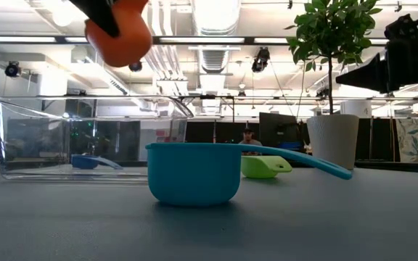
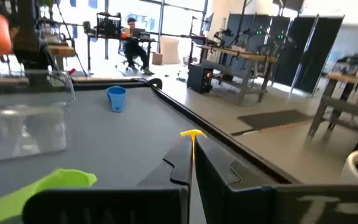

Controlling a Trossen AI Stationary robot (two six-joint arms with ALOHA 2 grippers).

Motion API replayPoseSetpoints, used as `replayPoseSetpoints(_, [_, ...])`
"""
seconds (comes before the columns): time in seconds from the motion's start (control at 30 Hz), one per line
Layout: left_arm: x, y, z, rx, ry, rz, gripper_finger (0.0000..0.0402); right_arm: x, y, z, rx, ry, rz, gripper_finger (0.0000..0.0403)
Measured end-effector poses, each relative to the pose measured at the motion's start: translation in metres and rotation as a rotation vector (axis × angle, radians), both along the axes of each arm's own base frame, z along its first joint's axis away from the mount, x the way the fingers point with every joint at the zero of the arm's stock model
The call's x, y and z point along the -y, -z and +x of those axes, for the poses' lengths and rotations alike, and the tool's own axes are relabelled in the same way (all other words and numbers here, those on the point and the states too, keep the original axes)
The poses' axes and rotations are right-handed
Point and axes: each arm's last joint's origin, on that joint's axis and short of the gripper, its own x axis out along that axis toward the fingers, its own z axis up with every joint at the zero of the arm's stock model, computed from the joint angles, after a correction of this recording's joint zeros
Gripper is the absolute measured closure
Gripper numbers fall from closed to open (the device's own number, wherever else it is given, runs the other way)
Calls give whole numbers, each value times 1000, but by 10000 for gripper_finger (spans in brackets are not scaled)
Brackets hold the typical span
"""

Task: Nest measuring cups in basket
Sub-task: Stack the orange measuring cup on the top of the purple measuring cup

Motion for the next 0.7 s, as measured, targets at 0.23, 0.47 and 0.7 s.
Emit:
replayPoseSetpoints(0.23, [10, 4, -6, 0, -5, -15, 401, 0, -4, 0, 117, 3, 136, 394])
replayPoseSetpoints(0.47, [9, 12, -8, -16, -48, -18, 401, -2, -22, 0, 209, -105, 51, 394])
replayPoseSetpoints(0.7, [8, 9, -7, 8, -47, 24, 401, -8, -64, 7, 203, -284, -19, 394])
